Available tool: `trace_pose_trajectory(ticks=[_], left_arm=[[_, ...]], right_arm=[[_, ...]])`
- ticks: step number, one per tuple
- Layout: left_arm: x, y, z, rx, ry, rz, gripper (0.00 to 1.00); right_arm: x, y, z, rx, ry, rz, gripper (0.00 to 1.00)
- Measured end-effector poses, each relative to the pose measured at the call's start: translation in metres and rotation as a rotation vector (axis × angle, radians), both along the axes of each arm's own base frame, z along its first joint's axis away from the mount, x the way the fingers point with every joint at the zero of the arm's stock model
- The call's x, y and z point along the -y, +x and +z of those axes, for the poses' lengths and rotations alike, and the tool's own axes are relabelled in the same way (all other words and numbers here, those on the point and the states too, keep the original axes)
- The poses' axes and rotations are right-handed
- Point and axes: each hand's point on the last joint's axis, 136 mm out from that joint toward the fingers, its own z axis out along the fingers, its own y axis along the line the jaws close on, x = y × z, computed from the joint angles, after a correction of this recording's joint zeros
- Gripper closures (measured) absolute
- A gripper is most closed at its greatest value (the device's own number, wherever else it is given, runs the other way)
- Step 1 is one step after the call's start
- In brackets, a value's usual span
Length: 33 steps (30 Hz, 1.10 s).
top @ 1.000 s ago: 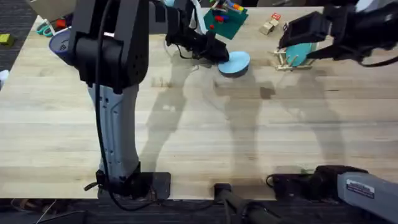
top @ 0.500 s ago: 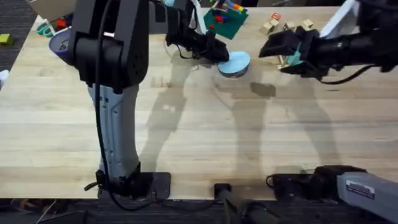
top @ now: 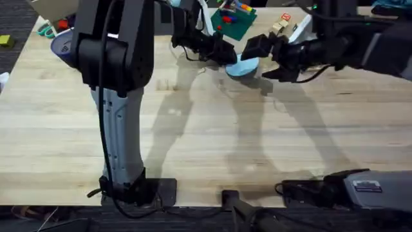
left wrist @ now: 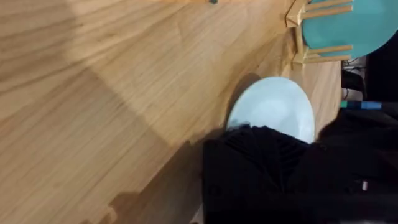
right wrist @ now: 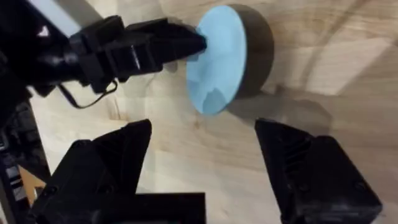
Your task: Pick up the plates from the table one by one and place each into a slot on the dish rack.
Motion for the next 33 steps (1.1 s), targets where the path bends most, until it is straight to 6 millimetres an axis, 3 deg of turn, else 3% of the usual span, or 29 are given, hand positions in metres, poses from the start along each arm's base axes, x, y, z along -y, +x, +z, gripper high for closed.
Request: trace_pose_trajectory(ticks=[6, 11, 16, 20, 25, 33], left_arm=[[0.0, -0.002, 0.0, -0.012, 0.0, -0.001, 0.962], [0.0, -0.004, 0.0, -0.022, -0.002, -0.002, 0.961], [0.0, -0.003, 0.0, -0.022, -0.002, -0.001, 0.961], [0.0, -0.003, 0.0, -0.022, -0.002, -0.001, 0.96], [0.0, -0.003, 0.0, -0.023, -0.002, 0.0, 0.96], [-0.001, -0.003, 0.0, -0.027, -0.004, 0.003, 0.96]], right_arm=[[-0.009, 0.01, -0.018, -0.021, 0.015, -0.017, 0.015], [-0.01, 0.017, -0.034, -0.043, 0.008, -0.039, 0.127], [-0.009, 0.022, -0.038, -0.035, 0.007, -0.054, 0.409], [-0.009, 0.026, -0.036, -0.022, 0.008, -0.062, 0.703], [-0.006, 0.024, -0.039, -0.03, -0.006, -0.072, 0.926], [-0.006, 0.025, -0.039, -0.03, -0.001, -0.073, 0.97]])
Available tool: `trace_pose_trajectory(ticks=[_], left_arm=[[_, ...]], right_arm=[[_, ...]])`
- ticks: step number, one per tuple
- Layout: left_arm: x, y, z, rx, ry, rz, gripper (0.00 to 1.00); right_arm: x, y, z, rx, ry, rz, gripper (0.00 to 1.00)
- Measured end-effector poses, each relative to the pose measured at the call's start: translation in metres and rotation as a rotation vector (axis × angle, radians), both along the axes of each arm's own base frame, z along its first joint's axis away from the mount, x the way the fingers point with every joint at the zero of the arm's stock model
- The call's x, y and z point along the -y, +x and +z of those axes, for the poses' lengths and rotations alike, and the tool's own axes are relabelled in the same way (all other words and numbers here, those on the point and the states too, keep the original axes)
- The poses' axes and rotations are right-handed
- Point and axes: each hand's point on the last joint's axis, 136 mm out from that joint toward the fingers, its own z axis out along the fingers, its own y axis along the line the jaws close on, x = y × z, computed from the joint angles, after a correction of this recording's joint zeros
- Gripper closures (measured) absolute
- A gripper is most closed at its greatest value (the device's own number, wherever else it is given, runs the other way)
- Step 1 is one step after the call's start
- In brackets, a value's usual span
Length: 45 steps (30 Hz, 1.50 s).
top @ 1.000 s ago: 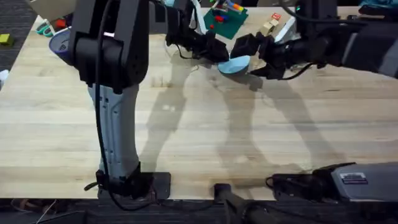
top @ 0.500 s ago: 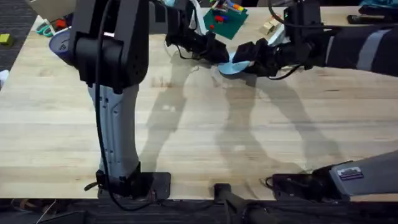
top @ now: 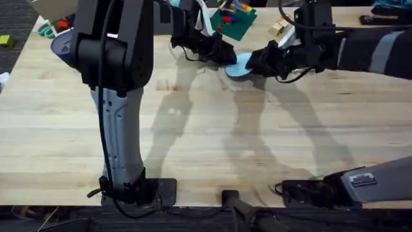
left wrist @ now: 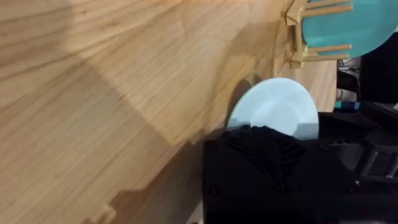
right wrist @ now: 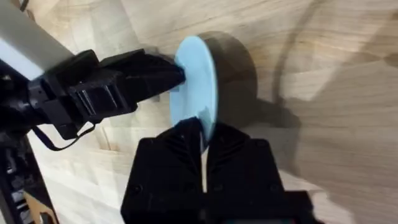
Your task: Pick up the plates from the table one by one and place each into a slot on the dish rack.
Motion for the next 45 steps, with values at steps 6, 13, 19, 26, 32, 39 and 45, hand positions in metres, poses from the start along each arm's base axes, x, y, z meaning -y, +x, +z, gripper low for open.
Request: trace_pose_trajectory(ticks=[6, 13, 19, 26, 32, 39, 45], left_arm=[[0.0, 0.0, 0.0, 0.0, 0.0, 0.0, 0.96], [0.0, 0.0, 0.0, -0.001, -0.003, -0.002, 0.96], [0.005, -0.009, 0.001, -0.015, 0.006, -0.018, 0.96], [-0.007, -0.007, 0.024, 0.053, 0.1, 0.015, 0.96], [-0.017, -0.013, 0.08, 0.164, 0.141, 0.02, 0.961], [-0.035, -0.037, 0.131, 0.266, 0.226, 0.004, 0.96], [-0.057, -0.066, 0.166, 0.346, 0.331, -0.019, 0.959]], right_arm=[[0.0, 0.0, 0.0, 0.0, 0.0, 0.0, 0.969], [0.004, 0.003, 0.015, 0.044, -0.017, -0.018, 0.969], [0.016, -0.001, 0.043, 0.106, -0.06, -0.056, 0.969], [0.022, -0.017, 0.092, 0.202, -0.053, -0.068, 0.969], [0.038, -0.05, 0.113, 0.194, -0.106, -0.098, 0.969], [0.06, -0.08, 0.142, 0.223, -0.22, -0.094, 0.969], [0.077, -0.101, 0.167, 0.222, -0.343, -0.055, 0.969]])
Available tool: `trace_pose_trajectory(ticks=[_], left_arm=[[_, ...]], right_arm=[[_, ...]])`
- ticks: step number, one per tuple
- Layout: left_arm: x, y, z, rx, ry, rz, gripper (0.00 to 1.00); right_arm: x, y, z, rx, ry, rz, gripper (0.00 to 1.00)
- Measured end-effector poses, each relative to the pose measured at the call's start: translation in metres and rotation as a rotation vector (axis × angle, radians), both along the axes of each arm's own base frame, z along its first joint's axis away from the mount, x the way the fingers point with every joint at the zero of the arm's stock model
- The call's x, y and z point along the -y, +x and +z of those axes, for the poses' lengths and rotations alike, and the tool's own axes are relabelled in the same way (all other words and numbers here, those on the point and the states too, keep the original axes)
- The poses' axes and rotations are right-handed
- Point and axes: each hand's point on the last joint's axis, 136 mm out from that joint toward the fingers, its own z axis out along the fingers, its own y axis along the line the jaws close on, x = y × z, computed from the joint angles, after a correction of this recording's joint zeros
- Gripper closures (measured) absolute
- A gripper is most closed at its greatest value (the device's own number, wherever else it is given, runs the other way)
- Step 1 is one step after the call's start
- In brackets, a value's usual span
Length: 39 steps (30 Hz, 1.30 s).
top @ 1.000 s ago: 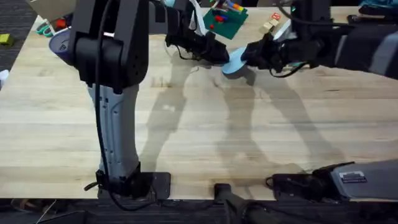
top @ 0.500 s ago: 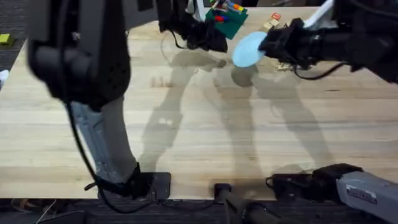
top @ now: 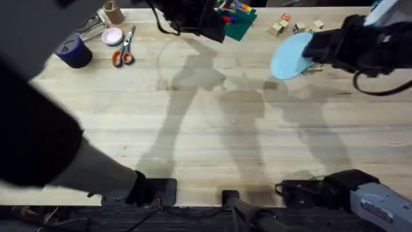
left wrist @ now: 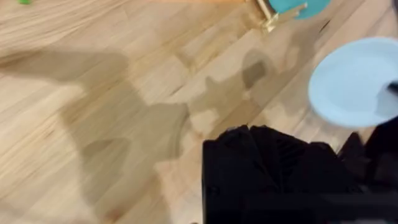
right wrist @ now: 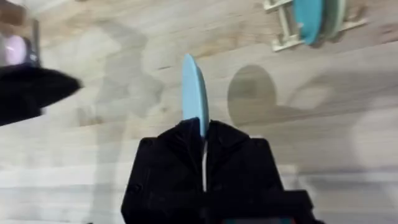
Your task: Pick up the plates from the table one by one and place each into a slot on the dish rack.
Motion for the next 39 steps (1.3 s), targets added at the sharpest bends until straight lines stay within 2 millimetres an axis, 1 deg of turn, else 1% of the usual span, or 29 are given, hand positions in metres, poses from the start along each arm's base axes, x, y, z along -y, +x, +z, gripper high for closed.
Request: trace_pose_trajectory(ticks=[7, 12, 18, 19, 20, 21, 24, 25, 26, 28, 33, 39], left_arm=[[-0.028, -0.027, 0.038, 0.104, 0.115, 0.031, 0.96], [-0.049, -0.048, 0.061, 0.163, 0.185, 0.071, 0.96], [-0.071, -0.081, 0.086, 0.217, 0.246, 0.112, 0.956], [-0.074, -0.086, 0.089, 0.222, 0.25, 0.114, 0.928], [-0.076, -0.092, 0.092, 0.225, 0.255, 0.115, 0.878], [-0.079, -0.097, 0.094, 0.228, 0.261, 0.116, 0.747], [-0.083, -0.108, 0.098, 0.232, 0.269, 0.121, 0.279], [-0.084, -0.11, 0.099, 0.234, 0.27, 0.122, 0.104], [-0.085, -0.112, 0.1, 0.234, 0.27, 0.124, 0.035], [-0.085, -0.114, 0.101, 0.235, 0.27, 0.124, 0.008], [-0.086, -0.114, 0.1, 0.234, 0.273, 0.124, 0.006], [-0.086, -0.114, 0.1, 0.233, 0.274, 0.124, 0.006]], right_arm=[[0.015, -0.007, 0.026, 0.031, -0.149, 0.058, 0.97], [0.024, -0.015, 0.034, 0.025, -0.243, 0.101, 0.97], [0.029, -0.023, 0.045, 0.013, -0.335, 0.179, 0.971], [0.03, -0.023, 0.047, 0.01, -0.348, 0.192, 0.971], [0.031, -0.022, 0.048, 0.005, -0.359, 0.203, 0.971], [0.032, -0.022, 0.049, -0.003, -0.371, 0.213, 0.971], [0.039, -0.016, 0.052, -0.019, -0.406, 0.229, 0.971], [0.042, -0.013, 0.053, -0.02, -0.419, 0.235, 0.971], [0.045, -0.01, 0.055, -0.019, -0.431, 0.24, 0.971], [0.05, -0.005, 0.058, -0.017, -0.456, 0.25, 0.971], [0.067, 0.008, 0.066, -0.016, -0.512, 0.257, 0.971], [0.088, 0.025, 0.065, -0.03, -0.566, 0.259, 0.971]])
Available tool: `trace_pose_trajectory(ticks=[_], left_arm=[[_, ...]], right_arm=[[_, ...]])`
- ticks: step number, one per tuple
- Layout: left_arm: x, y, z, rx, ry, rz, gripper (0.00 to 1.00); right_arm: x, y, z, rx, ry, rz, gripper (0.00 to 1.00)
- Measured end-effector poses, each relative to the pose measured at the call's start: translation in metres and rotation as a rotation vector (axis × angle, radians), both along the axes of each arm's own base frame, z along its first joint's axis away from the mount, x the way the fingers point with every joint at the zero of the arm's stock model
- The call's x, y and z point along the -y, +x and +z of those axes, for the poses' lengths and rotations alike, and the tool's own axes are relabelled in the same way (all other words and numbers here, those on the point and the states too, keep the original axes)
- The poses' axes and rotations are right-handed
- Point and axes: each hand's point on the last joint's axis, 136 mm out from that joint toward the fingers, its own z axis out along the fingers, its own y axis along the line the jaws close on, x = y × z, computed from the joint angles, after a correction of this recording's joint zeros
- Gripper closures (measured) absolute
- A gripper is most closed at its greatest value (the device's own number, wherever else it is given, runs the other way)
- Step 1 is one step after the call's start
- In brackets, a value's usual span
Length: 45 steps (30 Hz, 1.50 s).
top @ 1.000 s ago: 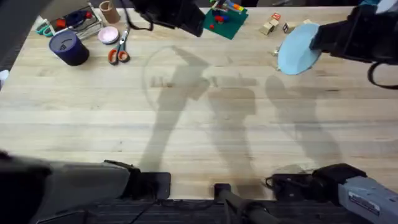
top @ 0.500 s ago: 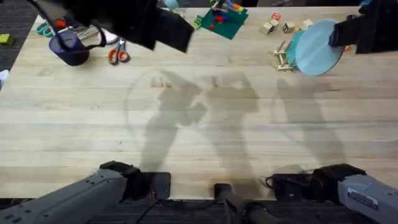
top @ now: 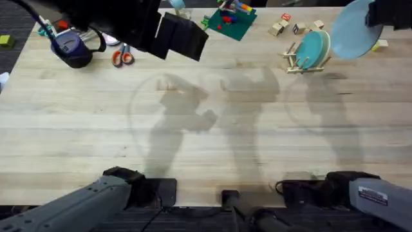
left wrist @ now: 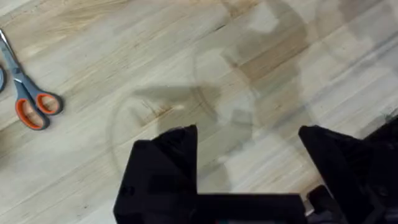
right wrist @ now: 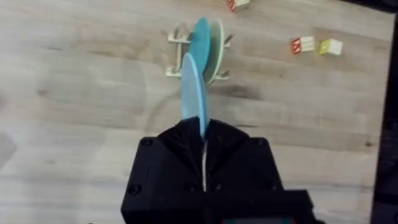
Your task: Pick up the plates from the table one by one and place each into a slot on the dish rack.
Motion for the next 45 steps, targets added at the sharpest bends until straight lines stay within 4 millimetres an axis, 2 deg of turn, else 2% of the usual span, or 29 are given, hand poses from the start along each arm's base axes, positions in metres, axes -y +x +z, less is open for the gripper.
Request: trace_pose_trajectory(ticks=[11, 17, 25, 34, 45], left_arm=[[0.0, 0.0, 0.0, -0.002, 0.0, 0.0, 0.006], [0.0, 0.0, 0.0, -0.002, 0.0, 0.0, 0.006], [-0.001, -0.002, -0.001, -0.01, 0.003, 0.0, 0.006], [-0.001, -0.004, -0.003, -0.021, 0.005, 0.0, 0.007], [-0.001, -0.004, -0.003, -0.021, 0.005, 0.0, 0.006]], right_arm=[[0.026, 0.031, -0.014, -0.011, -0.042, -0.027, 0.971], [0.029, 0.051, -0.017, 0.02, -0.044, -0.032, 0.971], [0.03, 0.067, -0.03, 0.007, -0.043, -0.031, 0.971], [0.031, 0.076, -0.04, -0.012, -0.042, -0.031, 0.971], [0.031, 0.076, -0.039, -0.009, -0.036, -0.043, 0.971]])
